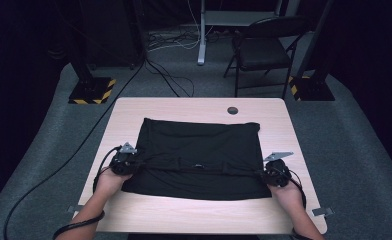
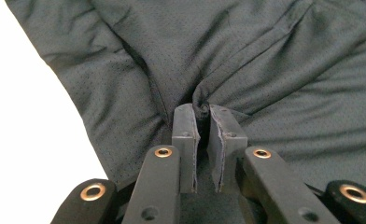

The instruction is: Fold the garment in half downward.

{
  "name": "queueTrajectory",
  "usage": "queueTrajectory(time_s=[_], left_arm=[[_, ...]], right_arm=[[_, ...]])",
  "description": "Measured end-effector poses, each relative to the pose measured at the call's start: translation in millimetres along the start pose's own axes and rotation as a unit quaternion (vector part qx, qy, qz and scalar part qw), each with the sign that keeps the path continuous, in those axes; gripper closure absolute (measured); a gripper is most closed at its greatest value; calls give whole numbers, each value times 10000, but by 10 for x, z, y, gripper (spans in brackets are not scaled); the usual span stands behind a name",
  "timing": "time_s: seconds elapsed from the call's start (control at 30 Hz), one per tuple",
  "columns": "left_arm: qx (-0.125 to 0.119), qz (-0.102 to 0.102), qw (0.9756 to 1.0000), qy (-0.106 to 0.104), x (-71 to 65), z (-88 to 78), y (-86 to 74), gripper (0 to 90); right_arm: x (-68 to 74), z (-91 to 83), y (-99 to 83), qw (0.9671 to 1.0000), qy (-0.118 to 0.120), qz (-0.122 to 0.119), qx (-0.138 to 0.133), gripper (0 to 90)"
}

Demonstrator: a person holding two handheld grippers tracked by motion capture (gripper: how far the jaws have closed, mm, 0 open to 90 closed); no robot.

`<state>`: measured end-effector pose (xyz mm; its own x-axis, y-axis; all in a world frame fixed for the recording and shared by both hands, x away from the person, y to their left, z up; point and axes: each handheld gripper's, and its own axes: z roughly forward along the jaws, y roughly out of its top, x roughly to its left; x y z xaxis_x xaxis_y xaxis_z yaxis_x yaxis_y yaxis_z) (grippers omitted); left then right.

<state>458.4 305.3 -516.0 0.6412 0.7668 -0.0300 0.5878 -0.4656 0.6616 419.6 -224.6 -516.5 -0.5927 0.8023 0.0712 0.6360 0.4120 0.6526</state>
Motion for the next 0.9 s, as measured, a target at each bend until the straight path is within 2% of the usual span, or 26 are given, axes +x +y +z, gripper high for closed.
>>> queueTrajectory(time_s=[0.13,0.23,0.37,0.53,0.67,0.77,0.8,0.83,0.9], left_arm=[[-38,-106,9999,126,77,87,104,810],[-48,-187,9997,139,117,114,138,810],[-58,-238,9996,147,137,130,158,810],[0,-204,9997,145,137,130,175,809],[85,-166,9998,78,145,107,217,817],[-36,-7,10000,-58,124,-65,318,827],[-36,-7,10000,-58,124,-65,318,828],[-102,38,9999,-87,114,-133,355,829],[-320,155,9992,-157,79,-344,470,830]], right_arm=[[-59,98,118,9998,-204,46,-70,852],[-96,140,174,9996,-248,97,-77,852],[-124,162,208,9996,-257,105,-69,852],[-132,171,221,9995,-264,142,-71,852],[-170,133,260,9996,-123,225,-92,857],[-164,-35,376,9995,-38,131,-292,859],[-164,-35,376,9995,-38,131,-292,859],[-143,-156,464,9993,-47,2,-382,860],[-118,-284,548,9986,-47,-91,-516,860]])
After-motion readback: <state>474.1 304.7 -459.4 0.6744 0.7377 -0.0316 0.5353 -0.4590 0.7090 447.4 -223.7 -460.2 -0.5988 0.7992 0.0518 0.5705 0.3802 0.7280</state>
